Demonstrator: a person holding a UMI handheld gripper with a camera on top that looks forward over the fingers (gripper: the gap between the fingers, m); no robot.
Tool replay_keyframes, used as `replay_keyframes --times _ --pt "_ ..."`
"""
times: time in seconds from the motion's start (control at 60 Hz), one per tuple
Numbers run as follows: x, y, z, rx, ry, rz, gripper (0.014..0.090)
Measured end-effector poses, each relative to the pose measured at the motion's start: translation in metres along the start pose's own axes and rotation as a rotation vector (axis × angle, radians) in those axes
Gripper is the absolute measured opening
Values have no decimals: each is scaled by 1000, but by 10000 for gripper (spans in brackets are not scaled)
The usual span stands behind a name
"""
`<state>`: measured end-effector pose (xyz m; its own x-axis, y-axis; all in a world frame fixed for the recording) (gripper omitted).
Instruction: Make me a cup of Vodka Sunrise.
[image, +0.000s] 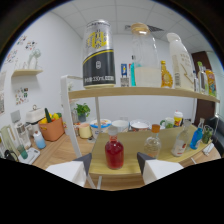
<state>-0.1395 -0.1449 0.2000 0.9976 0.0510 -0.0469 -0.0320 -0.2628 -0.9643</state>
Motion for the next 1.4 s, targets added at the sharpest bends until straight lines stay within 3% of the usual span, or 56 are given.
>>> replay_keyframes --times 0.15,0.333,0.6,0.817,1.183,1.4 --pt "-3 3 30 -13 4 -21 711" --pt "5 6 46 -13 52 -68 369" --pt "0 6 35 -5 18 -99 352" --pt "15 8 -7 15 13 -64 350" --pt "90 74 -50 -80 74 12 349" --pt "91 47 -51 -33 -34 511 349"
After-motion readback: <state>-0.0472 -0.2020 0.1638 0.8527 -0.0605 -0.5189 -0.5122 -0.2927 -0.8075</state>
